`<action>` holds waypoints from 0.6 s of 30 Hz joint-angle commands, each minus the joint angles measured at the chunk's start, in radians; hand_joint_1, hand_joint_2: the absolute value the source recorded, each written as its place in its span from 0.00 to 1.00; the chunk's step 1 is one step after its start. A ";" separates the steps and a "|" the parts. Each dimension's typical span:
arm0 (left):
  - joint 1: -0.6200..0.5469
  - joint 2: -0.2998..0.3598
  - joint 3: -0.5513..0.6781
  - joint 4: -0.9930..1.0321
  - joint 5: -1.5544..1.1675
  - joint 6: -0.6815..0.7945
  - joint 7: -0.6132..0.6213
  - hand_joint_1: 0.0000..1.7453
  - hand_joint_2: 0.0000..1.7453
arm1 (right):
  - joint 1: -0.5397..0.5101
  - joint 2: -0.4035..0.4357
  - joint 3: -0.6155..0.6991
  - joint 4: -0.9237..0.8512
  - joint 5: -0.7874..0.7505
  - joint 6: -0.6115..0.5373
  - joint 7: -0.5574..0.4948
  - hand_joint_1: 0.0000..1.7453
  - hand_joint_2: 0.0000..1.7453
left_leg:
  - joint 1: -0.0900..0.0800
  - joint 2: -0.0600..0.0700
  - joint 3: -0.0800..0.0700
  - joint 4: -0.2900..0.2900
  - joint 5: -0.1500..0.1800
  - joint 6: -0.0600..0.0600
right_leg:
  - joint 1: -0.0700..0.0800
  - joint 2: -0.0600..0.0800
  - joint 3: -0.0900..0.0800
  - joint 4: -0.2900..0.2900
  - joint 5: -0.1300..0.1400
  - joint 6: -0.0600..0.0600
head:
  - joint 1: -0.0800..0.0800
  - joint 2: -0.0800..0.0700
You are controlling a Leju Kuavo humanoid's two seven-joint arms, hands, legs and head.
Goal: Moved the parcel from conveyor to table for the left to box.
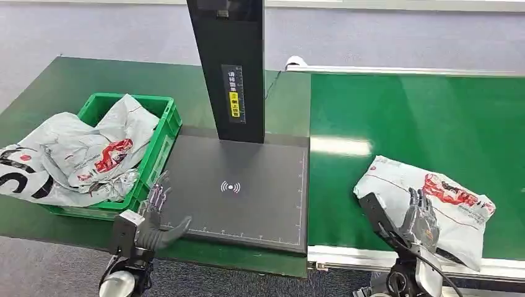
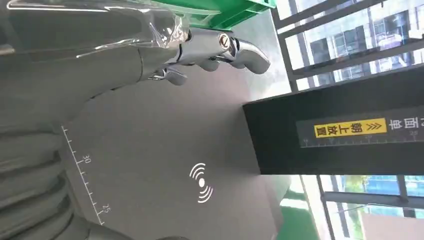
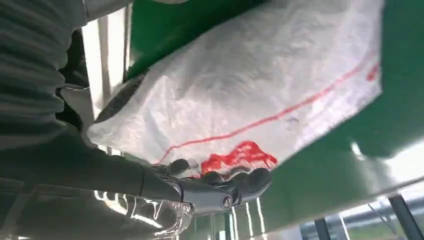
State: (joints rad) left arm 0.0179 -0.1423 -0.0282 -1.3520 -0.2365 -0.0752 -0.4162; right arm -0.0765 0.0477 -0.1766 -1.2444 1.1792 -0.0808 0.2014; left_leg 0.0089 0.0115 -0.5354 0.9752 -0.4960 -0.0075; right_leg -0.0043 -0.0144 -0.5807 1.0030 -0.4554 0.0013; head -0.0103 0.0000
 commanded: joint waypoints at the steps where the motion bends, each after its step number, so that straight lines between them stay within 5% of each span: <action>1: -0.026 -0.009 0.017 0.047 -0.005 -0.006 0.015 0.00 1.00 | -0.006 0.007 -0.043 0.061 0.034 0.088 0.052 0.00 1.00 | 0.000 -0.002 0.001 -0.002 0.001 0.000 | 0.000 0.000 0.001 -0.002 0.001 0.000 | 0.000 0.000; 18: -0.017 -0.004 0.014 0.050 -0.007 -0.014 0.014 0.00 1.00 | -0.157 -0.077 -0.155 0.261 0.053 0.086 0.031 0.00 1.00 | 0.000 0.001 0.001 -0.001 0.000 0.000 | 0.000 0.002 0.001 -0.001 0.001 0.000 | 0.000 0.000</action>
State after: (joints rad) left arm 0.0174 -0.1511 -0.0278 -1.3508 -0.2403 -0.0828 -0.4040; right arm -0.1030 0.0302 -0.2548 -1.1998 1.2154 -0.0225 0.2396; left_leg 0.0089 0.0117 -0.5354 0.9752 -0.4960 -0.0075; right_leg -0.0044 -0.0144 -0.5807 1.0030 -0.4554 0.0014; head -0.0107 0.0000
